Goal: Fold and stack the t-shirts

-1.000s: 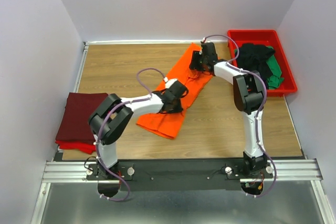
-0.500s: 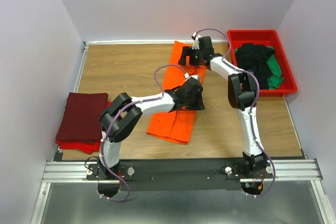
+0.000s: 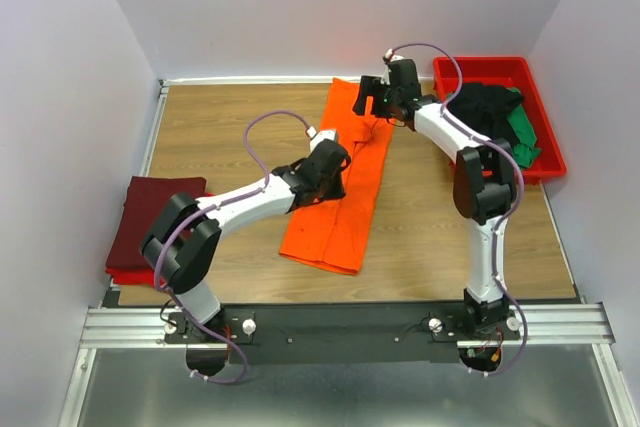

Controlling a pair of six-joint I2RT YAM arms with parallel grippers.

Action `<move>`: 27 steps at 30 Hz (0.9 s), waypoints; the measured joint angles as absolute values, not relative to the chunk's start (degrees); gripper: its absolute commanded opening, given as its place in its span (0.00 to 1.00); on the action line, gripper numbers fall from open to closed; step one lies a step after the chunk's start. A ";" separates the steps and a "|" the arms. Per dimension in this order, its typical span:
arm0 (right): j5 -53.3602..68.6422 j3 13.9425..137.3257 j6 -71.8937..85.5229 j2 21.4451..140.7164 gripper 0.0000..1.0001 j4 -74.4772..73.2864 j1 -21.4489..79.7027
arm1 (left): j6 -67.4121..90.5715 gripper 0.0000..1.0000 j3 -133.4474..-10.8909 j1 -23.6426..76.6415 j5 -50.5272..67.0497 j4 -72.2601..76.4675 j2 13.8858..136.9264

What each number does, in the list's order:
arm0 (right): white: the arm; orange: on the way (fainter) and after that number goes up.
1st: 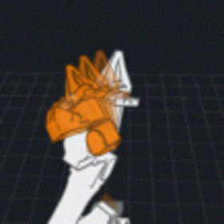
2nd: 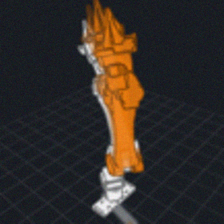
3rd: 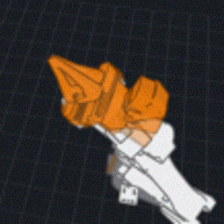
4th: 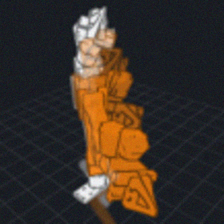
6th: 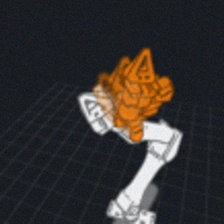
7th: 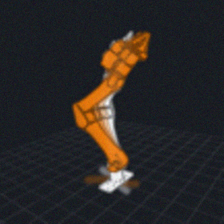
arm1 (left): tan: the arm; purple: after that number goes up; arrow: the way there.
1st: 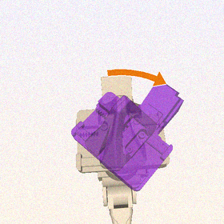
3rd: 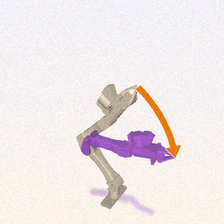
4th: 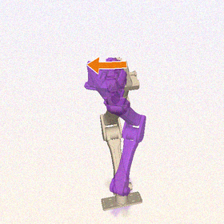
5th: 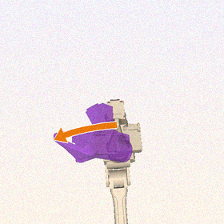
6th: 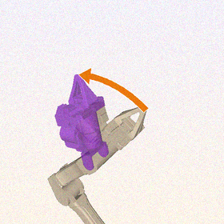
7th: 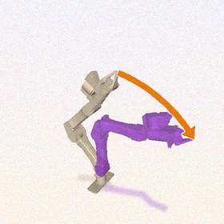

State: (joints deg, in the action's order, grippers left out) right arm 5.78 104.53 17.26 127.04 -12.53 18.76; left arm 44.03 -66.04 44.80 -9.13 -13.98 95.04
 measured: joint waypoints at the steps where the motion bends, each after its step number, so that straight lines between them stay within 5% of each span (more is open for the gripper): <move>1: 4.45 103.28 18.00 125.62 0.93 -12.51 18.76 | 43.94 0.26 -64.95 44.88 -9.54 -14.46 95.04; 7: 1.04 100.03 19.97 125.93 0.79 -12.47 18.74 | 43.48 0.25 -59.90 45.87 -11.29 -17.26 96.18; 27: -2.11 111.96 14.61 139.02 0.80 -12.99 18.76 | 44.07 0.24 -59.20 55.11 -11.38 -14.48 101.41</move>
State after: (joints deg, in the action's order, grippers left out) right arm -2.11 111.96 14.61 139.02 -12.99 18.76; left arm 44.07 -59.20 55.11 -11.38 -14.48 101.41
